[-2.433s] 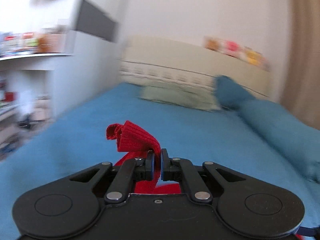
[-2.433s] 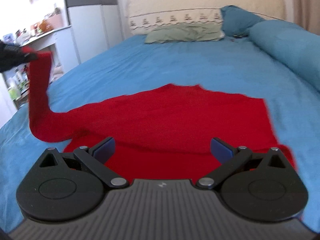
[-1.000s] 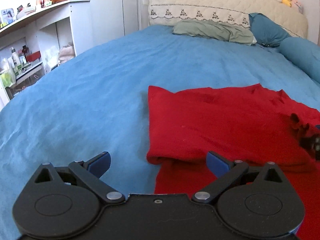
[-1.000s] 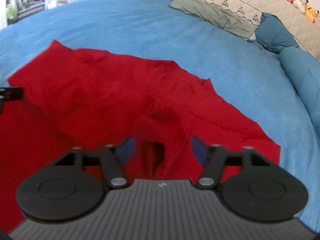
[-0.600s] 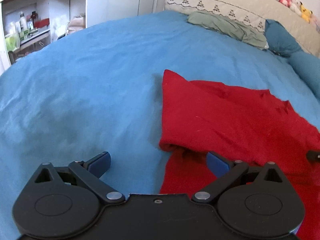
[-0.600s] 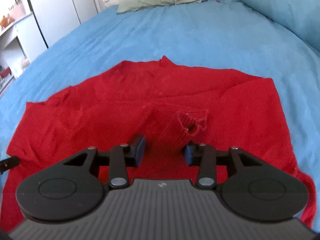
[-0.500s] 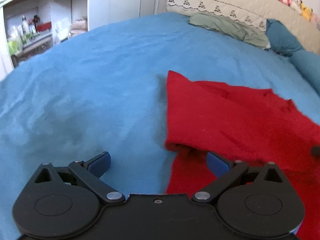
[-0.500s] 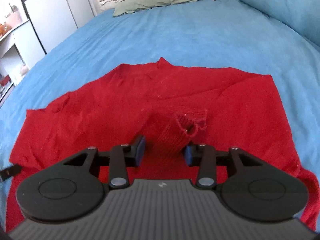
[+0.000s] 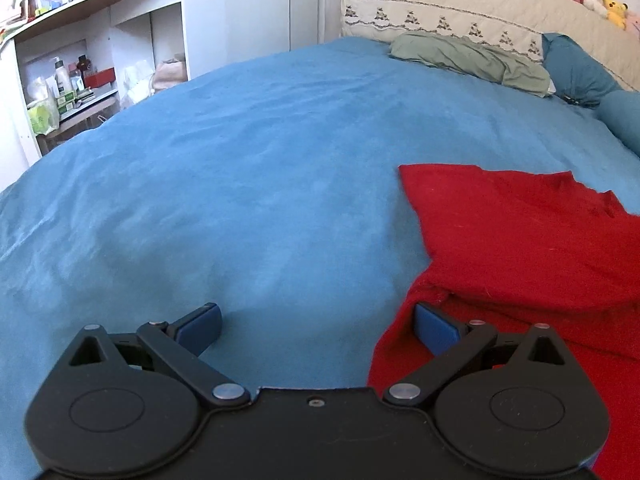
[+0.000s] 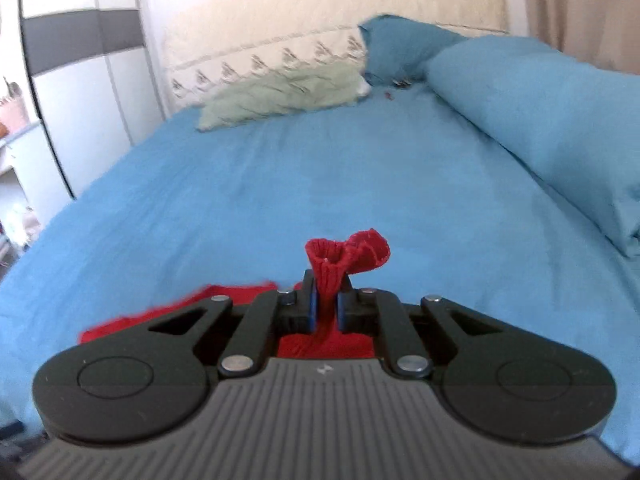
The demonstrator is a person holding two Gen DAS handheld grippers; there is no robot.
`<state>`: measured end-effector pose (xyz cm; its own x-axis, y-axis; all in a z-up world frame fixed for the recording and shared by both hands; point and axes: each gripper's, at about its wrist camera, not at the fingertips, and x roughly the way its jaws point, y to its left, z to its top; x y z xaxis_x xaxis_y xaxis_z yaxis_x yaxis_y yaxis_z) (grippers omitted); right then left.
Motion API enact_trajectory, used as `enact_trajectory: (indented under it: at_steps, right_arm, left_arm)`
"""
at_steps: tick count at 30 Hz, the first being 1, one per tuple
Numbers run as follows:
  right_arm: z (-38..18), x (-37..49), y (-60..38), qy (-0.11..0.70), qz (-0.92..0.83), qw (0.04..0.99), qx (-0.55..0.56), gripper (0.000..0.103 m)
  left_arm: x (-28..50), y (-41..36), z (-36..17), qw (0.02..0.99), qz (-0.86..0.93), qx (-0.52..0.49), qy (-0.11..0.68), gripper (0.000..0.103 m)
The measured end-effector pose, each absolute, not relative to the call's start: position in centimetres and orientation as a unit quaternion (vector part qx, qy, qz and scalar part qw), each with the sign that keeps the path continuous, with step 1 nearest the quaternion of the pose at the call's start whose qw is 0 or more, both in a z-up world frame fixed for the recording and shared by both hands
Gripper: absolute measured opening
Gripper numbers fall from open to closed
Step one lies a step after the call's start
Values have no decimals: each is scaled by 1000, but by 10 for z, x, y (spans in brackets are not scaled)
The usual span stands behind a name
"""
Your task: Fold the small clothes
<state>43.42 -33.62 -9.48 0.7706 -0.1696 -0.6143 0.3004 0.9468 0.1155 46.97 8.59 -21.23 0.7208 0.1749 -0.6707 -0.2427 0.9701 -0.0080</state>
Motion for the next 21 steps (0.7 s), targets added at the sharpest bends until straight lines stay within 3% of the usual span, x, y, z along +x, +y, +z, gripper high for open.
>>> enact_trajectory:
  at_steps: [8,10,14,16,18,21]
  right_arm:
    - [-179,402,-364,378,-136,905,140,27]
    - [-189,389,-368,385,-149,898,151,42]
    - [-186,372,-368,370,-177,898,158,57]
    - [-175,366,-356,341,-186,914,122,83]
    - [-169,364,-344,310,-164,931,97,89]
    - [-171,369,-335,310,-105,937,119,90]
  left_arm:
    - [470,84,-214,926,114,-41,357,103]
    - [470,84,-214,926,114,-41,356,103]
    - [470,85,-214,926,115,-41,357,103]
    - [470,85,-215,926,117,-40,357,103]
    - [469,84,-215,926,118,-40,357,103]
    - [469,84,-215,926,117,-41,357,103]
